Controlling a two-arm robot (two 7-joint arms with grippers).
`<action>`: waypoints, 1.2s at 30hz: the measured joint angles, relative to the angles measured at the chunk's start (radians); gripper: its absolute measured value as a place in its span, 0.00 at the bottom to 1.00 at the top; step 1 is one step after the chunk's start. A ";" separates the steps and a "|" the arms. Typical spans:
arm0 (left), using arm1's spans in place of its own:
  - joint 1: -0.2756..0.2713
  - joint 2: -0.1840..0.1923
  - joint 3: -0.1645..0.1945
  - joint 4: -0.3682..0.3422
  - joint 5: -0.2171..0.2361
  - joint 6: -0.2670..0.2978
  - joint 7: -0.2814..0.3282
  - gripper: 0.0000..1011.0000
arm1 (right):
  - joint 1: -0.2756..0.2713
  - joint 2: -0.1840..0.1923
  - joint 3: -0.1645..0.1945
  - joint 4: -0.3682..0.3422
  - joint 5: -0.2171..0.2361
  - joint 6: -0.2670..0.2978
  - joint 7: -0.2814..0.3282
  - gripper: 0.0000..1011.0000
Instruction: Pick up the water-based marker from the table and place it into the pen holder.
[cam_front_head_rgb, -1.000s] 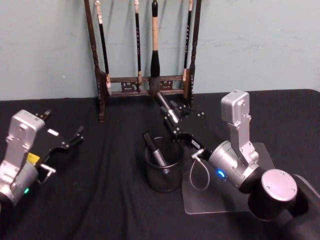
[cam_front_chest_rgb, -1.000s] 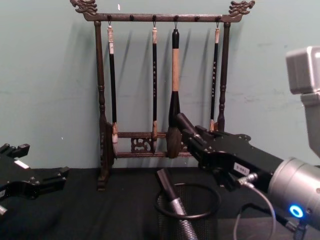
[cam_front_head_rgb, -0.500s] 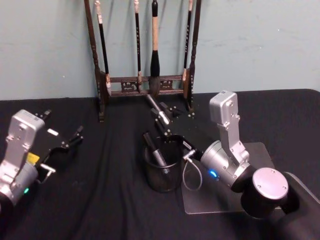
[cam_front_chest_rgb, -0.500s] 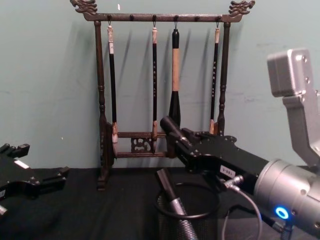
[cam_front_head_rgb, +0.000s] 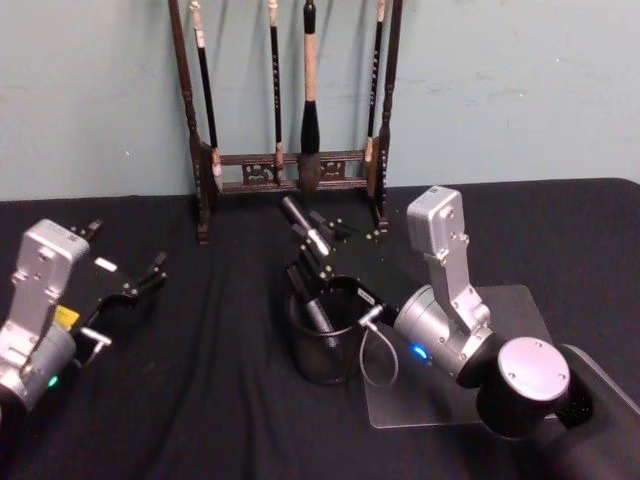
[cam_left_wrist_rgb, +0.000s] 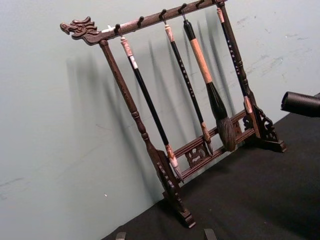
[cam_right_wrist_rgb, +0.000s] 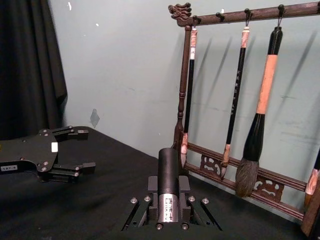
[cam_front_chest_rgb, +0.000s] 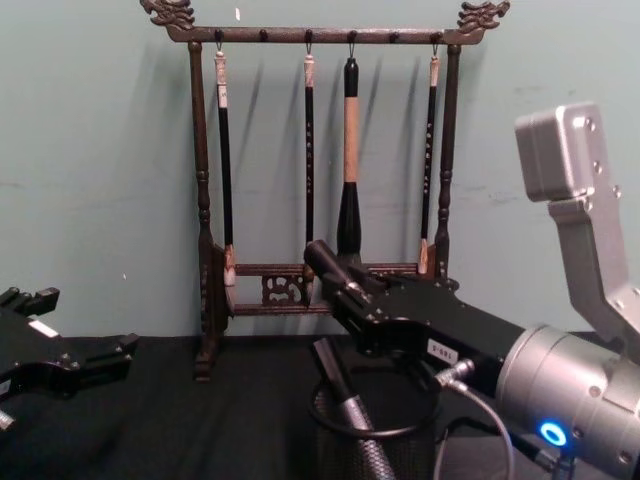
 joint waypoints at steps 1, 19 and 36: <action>0.000 0.000 0.000 0.000 0.000 0.000 0.000 1.00 | 0.001 0.000 -0.002 0.001 -0.001 0.000 0.001 0.24; 0.000 0.000 0.000 0.000 0.000 0.000 0.000 1.00 | 0.011 -0.008 -0.009 0.018 -0.006 -0.004 0.000 0.24; 0.000 0.000 0.000 0.000 0.000 0.000 0.000 1.00 | 0.023 -0.016 -0.012 0.032 -0.009 -0.007 -0.001 0.24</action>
